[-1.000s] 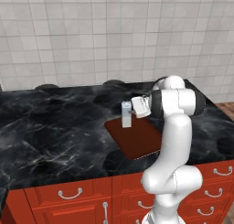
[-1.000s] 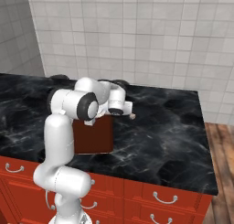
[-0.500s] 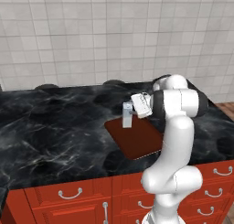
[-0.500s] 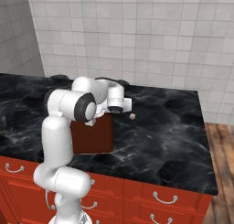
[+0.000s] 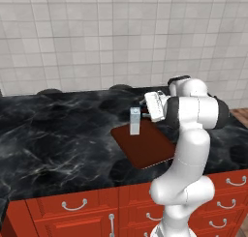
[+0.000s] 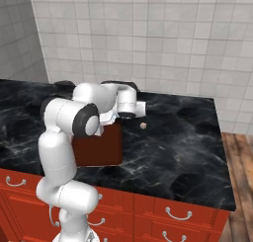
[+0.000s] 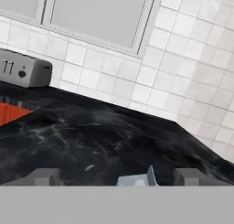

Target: Take out the milk from the fridge and place it on the tray on the counter. Then take the sugar cube near the tray and place it in the tray.

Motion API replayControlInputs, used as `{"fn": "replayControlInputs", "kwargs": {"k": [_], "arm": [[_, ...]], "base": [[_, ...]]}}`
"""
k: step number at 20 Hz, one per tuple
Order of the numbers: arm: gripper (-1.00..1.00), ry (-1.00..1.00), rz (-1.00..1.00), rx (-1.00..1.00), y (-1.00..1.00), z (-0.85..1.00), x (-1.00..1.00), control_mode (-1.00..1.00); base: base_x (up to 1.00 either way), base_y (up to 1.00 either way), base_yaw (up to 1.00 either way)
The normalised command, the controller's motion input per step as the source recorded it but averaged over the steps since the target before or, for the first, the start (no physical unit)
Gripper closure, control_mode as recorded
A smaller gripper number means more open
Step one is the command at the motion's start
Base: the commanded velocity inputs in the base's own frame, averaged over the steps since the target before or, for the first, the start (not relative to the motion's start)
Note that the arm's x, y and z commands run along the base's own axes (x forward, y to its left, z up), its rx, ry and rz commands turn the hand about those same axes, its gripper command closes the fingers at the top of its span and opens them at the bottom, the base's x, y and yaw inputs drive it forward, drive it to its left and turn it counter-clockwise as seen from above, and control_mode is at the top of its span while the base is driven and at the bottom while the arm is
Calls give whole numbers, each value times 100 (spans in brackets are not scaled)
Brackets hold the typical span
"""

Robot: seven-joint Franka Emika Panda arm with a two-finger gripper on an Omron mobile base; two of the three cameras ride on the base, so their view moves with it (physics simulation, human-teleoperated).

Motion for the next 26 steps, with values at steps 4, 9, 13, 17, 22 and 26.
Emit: {"fn": "replayControlInputs", "kwargs": {"k": [4, 9, 13, 17, 22, 26], "arm": [[-100, -17, 0, 0, -49, 17, -1, -100], [-100, -12, 0, -2, -49, 12, -10, -100], [-100, -3, -5, -10, -26, 2, -18, -100], [-100, 0, -16, -12, -2, 0, -55, -100], [-100, 0, -20, -7, 0, 2, -91, -100], [-100, 1, -24, 0, -12, 12, -83, -100]], "base": [[0, 0, 0], [0, 0, 0], [0, 0, 0], [0, 0, 0], [0, 0, 0], [0, 0, 0]]}}
